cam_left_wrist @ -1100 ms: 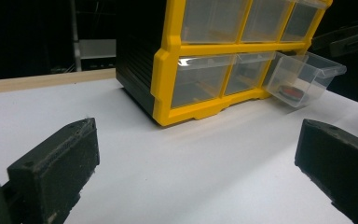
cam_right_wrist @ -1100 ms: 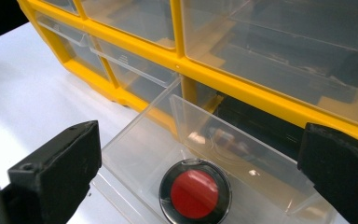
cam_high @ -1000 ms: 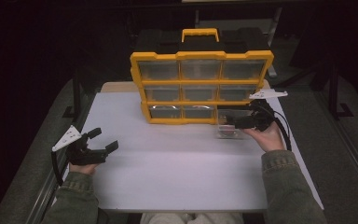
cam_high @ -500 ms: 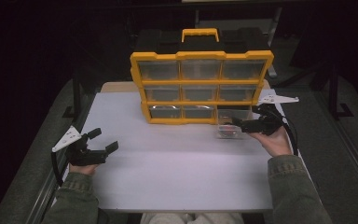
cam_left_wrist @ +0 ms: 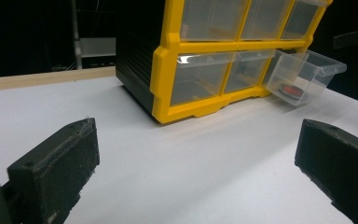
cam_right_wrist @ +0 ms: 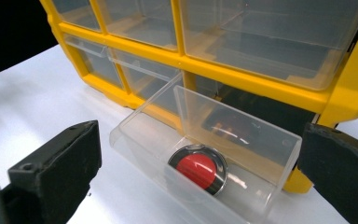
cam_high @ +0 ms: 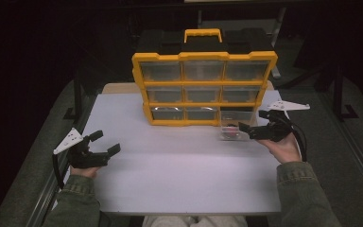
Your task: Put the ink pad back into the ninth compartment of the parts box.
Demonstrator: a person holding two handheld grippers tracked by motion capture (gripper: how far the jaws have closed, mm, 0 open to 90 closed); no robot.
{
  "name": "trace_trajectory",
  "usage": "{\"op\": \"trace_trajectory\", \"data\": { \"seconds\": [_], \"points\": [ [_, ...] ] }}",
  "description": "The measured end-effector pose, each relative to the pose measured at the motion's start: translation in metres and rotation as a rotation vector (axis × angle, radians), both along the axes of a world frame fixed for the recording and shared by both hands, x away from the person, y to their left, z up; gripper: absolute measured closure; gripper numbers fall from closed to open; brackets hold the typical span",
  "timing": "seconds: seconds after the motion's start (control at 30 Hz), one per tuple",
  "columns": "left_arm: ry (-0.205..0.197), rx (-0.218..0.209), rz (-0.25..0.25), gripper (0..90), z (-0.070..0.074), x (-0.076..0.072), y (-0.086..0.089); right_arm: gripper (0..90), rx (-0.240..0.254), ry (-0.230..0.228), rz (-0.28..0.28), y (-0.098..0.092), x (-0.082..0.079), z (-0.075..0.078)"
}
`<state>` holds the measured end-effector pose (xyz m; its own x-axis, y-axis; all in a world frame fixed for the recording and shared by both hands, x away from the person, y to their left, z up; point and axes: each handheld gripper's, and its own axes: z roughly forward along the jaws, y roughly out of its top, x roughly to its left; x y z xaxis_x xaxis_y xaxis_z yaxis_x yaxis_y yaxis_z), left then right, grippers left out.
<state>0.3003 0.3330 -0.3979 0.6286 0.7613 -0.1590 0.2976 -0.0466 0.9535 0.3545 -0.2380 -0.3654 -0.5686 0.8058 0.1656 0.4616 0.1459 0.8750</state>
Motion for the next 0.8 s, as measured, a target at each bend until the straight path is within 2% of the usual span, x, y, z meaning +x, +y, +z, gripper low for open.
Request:
{"op": "trace_trajectory", "data": {
  "seconds": [0.27, 0.53, 0.63, 0.8],
  "points": [
    [-0.001, 0.002, -0.002, 0.0, 0.000, 0.000, -0.001, 0.0, -0.006, 0.003, -0.006, -0.005, -0.009, -0.009],
    [0.002, 0.006, -0.001, 0.0, 0.000, 0.000, -0.001, 0.0, -0.018, -0.015, -0.028, -0.009, -0.022, -0.020],
    [0.003, 0.009, -0.002, 0.0, -0.001, 0.000, -0.002, 0.0, -0.007, -0.015, -0.039, -0.010, -0.026, -0.025],
    [0.007, 0.021, -0.008, 0.0, -0.001, 0.000, -0.002, 0.0, 0.003, -0.042, -0.041, -0.010, -0.034, -0.028]
  ]
}}
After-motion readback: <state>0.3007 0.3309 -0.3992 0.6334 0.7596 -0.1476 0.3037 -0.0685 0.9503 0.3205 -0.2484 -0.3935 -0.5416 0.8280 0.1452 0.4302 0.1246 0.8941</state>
